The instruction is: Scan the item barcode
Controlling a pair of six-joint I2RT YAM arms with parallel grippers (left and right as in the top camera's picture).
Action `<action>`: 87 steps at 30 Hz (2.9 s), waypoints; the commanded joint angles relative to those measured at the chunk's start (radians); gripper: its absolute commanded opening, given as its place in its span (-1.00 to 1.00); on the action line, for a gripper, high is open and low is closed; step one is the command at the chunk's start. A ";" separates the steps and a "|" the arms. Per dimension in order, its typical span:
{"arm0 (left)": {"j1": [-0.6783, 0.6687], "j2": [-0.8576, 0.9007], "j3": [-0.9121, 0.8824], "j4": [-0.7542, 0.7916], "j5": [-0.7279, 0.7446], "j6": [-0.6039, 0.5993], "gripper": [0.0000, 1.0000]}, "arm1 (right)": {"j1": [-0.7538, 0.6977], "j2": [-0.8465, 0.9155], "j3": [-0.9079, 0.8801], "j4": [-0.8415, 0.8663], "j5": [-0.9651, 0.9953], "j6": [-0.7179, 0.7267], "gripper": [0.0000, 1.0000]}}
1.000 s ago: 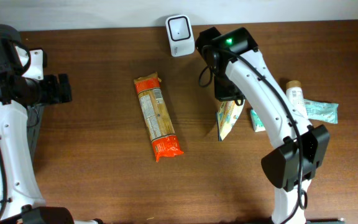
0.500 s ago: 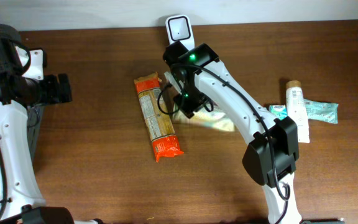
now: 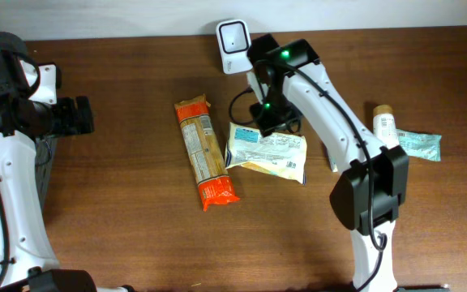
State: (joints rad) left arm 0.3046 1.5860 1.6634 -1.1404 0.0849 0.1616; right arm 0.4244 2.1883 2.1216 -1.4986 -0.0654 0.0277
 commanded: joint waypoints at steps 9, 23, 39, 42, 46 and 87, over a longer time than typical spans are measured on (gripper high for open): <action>0.006 -0.002 0.007 0.001 0.000 0.013 0.99 | -0.013 0.013 -0.250 0.071 -0.126 0.029 -0.54; 0.006 -0.002 0.007 0.002 0.000 0.013 0.98 | -0.002 0.013 -0.389 0.076 -0.063 0.003 -0.22; 0.006 -0.002 0.007 0.002 0.000 0.013 0.98 | -0.117 0.011 -0.158 0.190 -0.154 -0.189 0.25; 0.006 -0.002 0.007 0.001 0.000 0.012 0.98 | -0.054 0.011 -0.105 0.273 -0.175 -0.196 0.25; 0.006 -0.002 0.007 0.001 0.000 0.013 0.98 | 0.036 0.055 -0.138 0.506 -0.167 -0.196 0.25; 0.006 -0.002 0.007 0.002 0.000 0.012 0.98 | -0.276 0.098 -0.127 0.101 0.349 0.319 0.27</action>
State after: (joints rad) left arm 0.3046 1.5860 1.6634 -1.1404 0.0849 0.1616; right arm 0.1665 2.2948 2.0464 -1.4105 0.1478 0.2661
